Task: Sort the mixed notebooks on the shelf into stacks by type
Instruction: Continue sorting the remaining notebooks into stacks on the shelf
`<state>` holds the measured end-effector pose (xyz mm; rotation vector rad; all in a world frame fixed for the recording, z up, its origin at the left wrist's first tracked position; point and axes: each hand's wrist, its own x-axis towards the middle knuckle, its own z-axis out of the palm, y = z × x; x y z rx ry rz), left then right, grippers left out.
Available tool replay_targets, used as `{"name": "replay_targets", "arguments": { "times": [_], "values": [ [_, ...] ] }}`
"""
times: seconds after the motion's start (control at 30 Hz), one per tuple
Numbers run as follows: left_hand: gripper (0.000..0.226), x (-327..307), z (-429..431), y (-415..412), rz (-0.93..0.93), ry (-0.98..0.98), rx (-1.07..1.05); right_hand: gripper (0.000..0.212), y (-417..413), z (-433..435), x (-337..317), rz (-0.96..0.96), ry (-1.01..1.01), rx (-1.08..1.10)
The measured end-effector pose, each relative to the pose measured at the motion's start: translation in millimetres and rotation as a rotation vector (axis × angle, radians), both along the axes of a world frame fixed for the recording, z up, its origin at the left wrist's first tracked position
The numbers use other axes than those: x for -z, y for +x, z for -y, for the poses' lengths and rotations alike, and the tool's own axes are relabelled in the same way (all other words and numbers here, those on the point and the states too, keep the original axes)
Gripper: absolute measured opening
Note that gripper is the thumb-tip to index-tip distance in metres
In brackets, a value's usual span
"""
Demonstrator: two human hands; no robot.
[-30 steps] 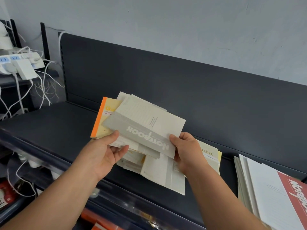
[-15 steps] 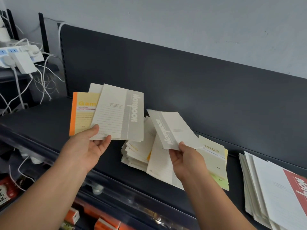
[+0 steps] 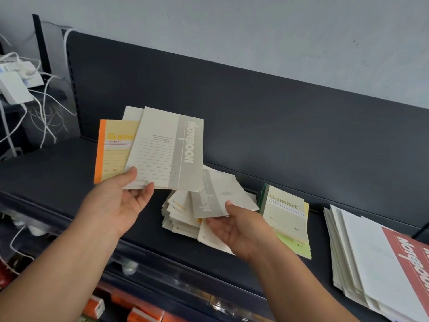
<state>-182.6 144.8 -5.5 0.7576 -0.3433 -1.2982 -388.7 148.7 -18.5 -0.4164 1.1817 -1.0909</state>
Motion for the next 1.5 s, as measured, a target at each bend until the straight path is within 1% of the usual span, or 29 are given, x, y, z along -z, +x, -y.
{"name": "replay_targets", "arguments": {
  "times": [0.07, 0.13, 0.2, 0.27, 0.3, 0.33, 0.37, 0.4, 0.43, 0.47, 0.57, 0.63, 0.73, 0.8, 0.87, 0.93, 0.97, 1.03, 1.1, 1.13, 1.2, 1.23, 1.3, 1.33, 1.37, 1.4, 1.43, 1.5],
  "values": [
    [0.029, 1, -1, -1, 0.006, 0.003, 0.01, 0.02, -7, -10, -3, -0.17, 0.041, -0.235],
    [0.027, 1, -2, -3, 0.006, 0.006, 0.021, 0.016, -14, -19, -2, -0.45, -0.017, -0.377],
    [0.025, 2, -3, -5, 0.005, 0.008, 0.035, 0.013, -19, -25, 3, -0.818, -0.192, -0.374],
    [0.025, 3, -4, -8, 0.007, 0.011, 0.049, 0.012, -23, -30, 10, -1.197, -0.444, -0.305],
    [0.025, 3, -5, -10, 0.01, 0.011, 0.055, 0.02, -23, -31, 13, -1.384, -0.569, -0.317],
    [0.025, 3, -6, -11, 0.011, 0.01, 0.061, 0.039, -23, -33, 18, -1.539, -0.671, -0.381],
    [0.025, 3, -6, -13, 0.013, 0.009, 0.067, 0.062, -23, -34, 24, -1.631, -0.721, -0.486],
    [0.026, 3, -7, -15, 0.015, 0.011, 0.071, 0.08, -23, -34, 29, -1.683, -0.707, -0.594],
    [0.026, 3, -8, -17, 0.02, 0.013, 0.075, 0.09, -21, -33, 33, -1.73, -0.669, -0.675],
    [0.025, 3, -9, -18, 0.027, 0.015, 0.077, 0.094, -20, -31, 38, -1.778, -0.623, -0.74],
    [0.024, 3, -12, -20, 0.047, 0.011, 0.081, 0.088, -16, -22, 48, -1.84, -0.553, -0.829],
    [0.025, 4, -14, -18, 0.055, 0.008, 0.08, 0.084, -13, -16, 47, -1.833, -0.562, -0.841],
    [0.026, 4, -16, -15, 0.06, 0.002, 0.08, 0.078, -6, -5, 41, -1.871, -0.72, -0.799],
    [0.026, 4, -17, -12, 0.067, -0.002, 0.08, 0.073, 1, 2, 40, -1.896, -0.836, -0.719],
    [0.026, 4, -17, -9, 0.071, -0.003, 0.077, 0.063, 9, 11, 41, -1.88, -0.914, -0.657],
    [0.027, 4, -17, -7, 0.07, -0.004, 0.073, 0.053, 13, 19, 43, -1.824, -0.905, -0.662],
    [0.027, 5, -17, -6, 0.07, -0.006, 0.072, 0.054, 14, 22, 44, -1.794, -0.87, -0.683],
    [0.027, 6, -17, -4, 0.071, -0.013, 0.074, 0.064, 11, 22, 43, -1.731, -0.81, -0.722],
    [0.027, 7, -17, -5, 0.069, -0.014, 0.081, 0.068, 7, 16, 42, -1.634, -0.841, -0.649],
    [0.027, 8, -17, -6, 0.068, -0.013, 0.086, 0.064, 5, 12, 39, -1.563, -0.861, -0.582],
    [0.028, 11, -16, -8, 0.064, -0.013, 0.098, 0.049, 1, 7, 37, -1.349, -0.854, -0.372],
    [0.028, 11, -16, -9, 0.066, -0.015, 0.107, 0.043, 1, 6, 35, -1.184, -0.782, -0.269],
    [0.028, 13, -15, -13, 0.075, -0.019, 0.127, 0.031, 1, 7, 22, -0.688, -0.597, -0.135],
    [0.029, 13, -15, -16, 0.082, -0.02, 0.139, 0.027, 2, 10, 16, -0.435, -0.492, -0.117],
    [0.029, 14, -15, -19, 0.087, -0.023, 0.15, 0.027, 1, 11, 9, -0.239, -0.405, -0.12],
    [0.03, 13, -15, -21, 0.089, -0.03, 0.16, 0.029, 0, 12, 3, -0.11, -0.346, -0.126],
    [0.031, 12, -15, -24, 0.089, -0.039, 0.169, 0.03, -1, 11, -1, -0.024, -0.304, -0.134],
    [0.031, 10, -16, -27, 0.095, -0.057, 0.179, 0.028, -3, 9, -4, 0.091, -0.261, -0.126]
  ]
}}
